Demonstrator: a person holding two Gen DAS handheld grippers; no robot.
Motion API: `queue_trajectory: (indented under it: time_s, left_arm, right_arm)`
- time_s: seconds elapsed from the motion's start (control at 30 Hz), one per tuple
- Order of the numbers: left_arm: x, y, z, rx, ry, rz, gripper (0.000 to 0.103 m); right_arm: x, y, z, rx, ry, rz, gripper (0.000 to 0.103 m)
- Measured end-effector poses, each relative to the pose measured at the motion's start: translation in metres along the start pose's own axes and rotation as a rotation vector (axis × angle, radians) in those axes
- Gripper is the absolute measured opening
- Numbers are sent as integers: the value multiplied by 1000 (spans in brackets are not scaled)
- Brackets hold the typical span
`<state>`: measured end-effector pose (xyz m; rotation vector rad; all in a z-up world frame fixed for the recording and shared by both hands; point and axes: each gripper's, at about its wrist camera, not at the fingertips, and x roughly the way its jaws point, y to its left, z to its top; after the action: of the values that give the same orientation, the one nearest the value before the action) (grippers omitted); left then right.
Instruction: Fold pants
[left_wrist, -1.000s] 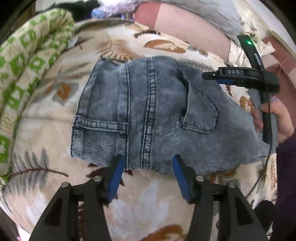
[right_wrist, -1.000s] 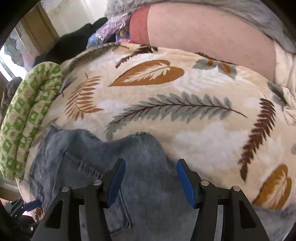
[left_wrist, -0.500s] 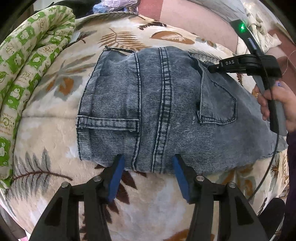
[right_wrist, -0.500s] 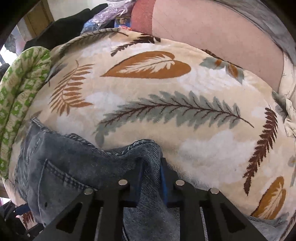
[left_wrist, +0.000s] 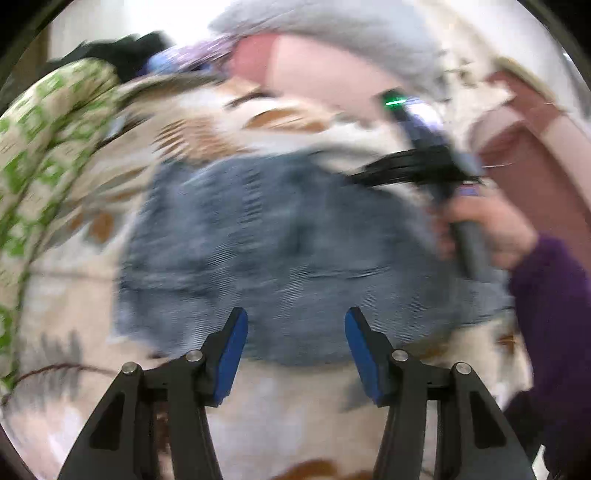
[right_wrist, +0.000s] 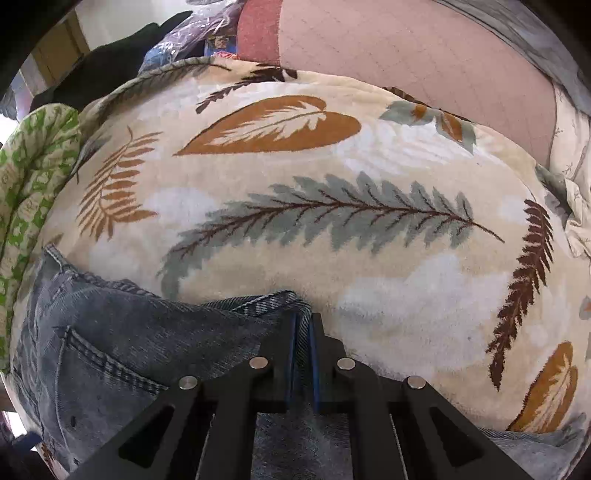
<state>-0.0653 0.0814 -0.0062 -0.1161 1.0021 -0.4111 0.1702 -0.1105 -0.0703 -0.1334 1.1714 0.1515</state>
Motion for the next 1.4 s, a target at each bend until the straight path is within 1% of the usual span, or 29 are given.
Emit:
queue_trajectory:
  time_s: [0.03,0.1,0.13,0.2,0.23,0.27,0.4,0.53,0.63,0.73,0.77,0.8,0.87,0.93,0.97,1.03,1.1,1.17,1.2,1.27,1.3,1.33,1.37,1.4]
  left_arm:
    - [2,-14,1,54,-18,11,56]
    - [12,-26,1,95,1,33,56]
    - [21,-30,1,95,31,13,56]
    - [39,-35,-1,78,118,-19,56]
    - [50,-37,-4,83,161,-3,56]
    - [54,-36,-7,95,171,16,56]
    - [61,-41,-10,129,174,35,57]
    - [70,-60,-17,190,180,74,57]
    - [73,-62,-17,183,183,66,57]
    - [68,-58,-16,154,173,44,57]
    - [65,-47,-15,152,170,40,57]
    - [64,-47,-15,153,164,40,57]
    - [58,-43,-17,159,154,40,57]
    - [55,-46,-19,164,151,45,57]
    - [53,-45,-20,161,152,44,57]
    - [50,-45,-19,151,147,40,57]
    - [46,-45,-15,152,133,43,57]
    - [39,-49,-14,165,92,62,57]
    - [36,-51,-13,173,69,69,57]
    - [26,-56,-11,192,14,77,57]
    - [23,-57,-9,197,-3,80,57]
    - [21,-60,-9,205,-22,83,57]
    - [20,-63,-9,213,-35,85,57]
    - [21,-66,-10,221,-39,84,57]
  right_arm:
    - [0,-1,0,-2,6,6,7]
    - [-1,-4,-2,5,17,26,7]
    - [-2,-5,-3,8,20,32,7]
    - [-2,-9,-3,18,26,49,7]
    - [-2,-10,-4,21,27,53,7]
    - [-1,-10,-4,19,29,54,7]
    - [1,-11,-2,10,37,56,7]
    - [1,-10,-2,22,40,56,7]
    - [2,-9,-1,19,39,46,7]
    - [1,-11,0,47,35,53,8]
    - [0,-12,-1,59,31,59,8]
    - [-5,-14,-1,70,18,75,10]
    - [-17,-24,-5,109,-21,124,11]
    - [-35,-42,-12,195,-61,183,11]
    - [-45,-49,-16,218,-83,199,11]
    - [-67,-58,-24,213,-121,165,12]
    - [-88,-65,-35,207,-140,153,12]
    - [-108,-79,-50,218,-162,139,12]
    - [-121,-87,-63,227,-181,132,12]
    - [-143,-109,-89,259,-210,130,26]
    - [-151,-116,-101,276,-224,120,44]
    - [-161,-125,-114,295,-243,105,57]
    - [-176,-140,-134,326,-275,80,59]
    - [-184,-150,-147,346,-289,72,59]
